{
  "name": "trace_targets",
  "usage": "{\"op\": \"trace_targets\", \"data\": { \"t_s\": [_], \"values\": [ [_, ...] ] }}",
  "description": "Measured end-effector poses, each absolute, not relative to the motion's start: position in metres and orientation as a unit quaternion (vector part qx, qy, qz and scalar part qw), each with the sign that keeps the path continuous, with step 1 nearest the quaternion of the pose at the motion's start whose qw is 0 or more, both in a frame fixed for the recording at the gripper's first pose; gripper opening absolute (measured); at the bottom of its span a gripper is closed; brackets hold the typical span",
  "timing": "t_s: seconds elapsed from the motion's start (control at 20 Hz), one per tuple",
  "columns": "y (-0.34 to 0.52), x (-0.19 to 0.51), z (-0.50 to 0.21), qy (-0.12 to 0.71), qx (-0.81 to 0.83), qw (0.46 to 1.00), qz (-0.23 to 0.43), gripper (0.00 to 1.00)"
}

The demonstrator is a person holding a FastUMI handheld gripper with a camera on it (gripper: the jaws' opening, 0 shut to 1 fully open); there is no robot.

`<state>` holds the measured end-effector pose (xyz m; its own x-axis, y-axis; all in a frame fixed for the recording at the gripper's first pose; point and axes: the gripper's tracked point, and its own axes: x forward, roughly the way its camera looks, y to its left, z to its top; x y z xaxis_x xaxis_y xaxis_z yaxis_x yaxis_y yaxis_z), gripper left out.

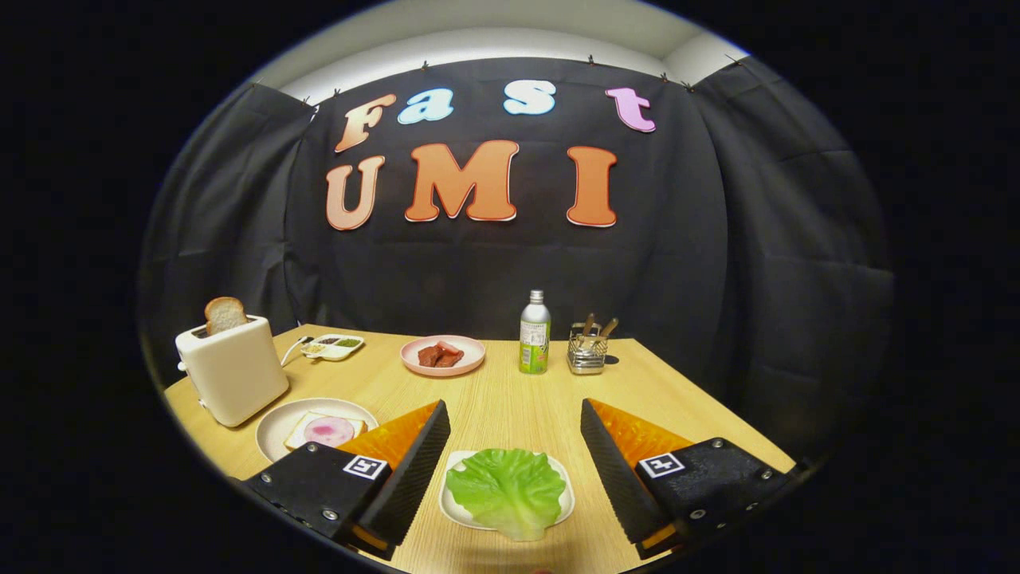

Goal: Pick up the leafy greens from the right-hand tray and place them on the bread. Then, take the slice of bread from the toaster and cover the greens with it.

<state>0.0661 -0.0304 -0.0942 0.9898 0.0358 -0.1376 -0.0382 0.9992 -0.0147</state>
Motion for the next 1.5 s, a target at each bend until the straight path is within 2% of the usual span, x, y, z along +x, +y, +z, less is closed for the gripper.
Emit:
{"op": "trace_targets", "data": {
  "t_s": [0.35,0.85,1.05,1.25,1.35,1.45,1.5],
  "values": [
    [-0.033,0.095,-0.175,0.167,-0.053,0.984,0.006,0.99],
    [-0.027,0.096,-0.222,0.251,-0.063,0.966,0.018,0.99],
    [-0.023,0.094,-0.23,0.275,-0.041,0.96,0.022,0.95],
    [-0.025,0.093,-0.233,0.284,-0.02,0.958,0.022,0.82],
    [-0.026,0.092,-0.234,0.285,-0.02,0.958,0.02,0.71],
    [-0.031,0.092,-0.233,0.285,-0.014,0.958,0.012,0.54],
    [-0.034,0.093,-0.233,0.286,-0.011,0.958,0.006,0.39]
  ]
}}
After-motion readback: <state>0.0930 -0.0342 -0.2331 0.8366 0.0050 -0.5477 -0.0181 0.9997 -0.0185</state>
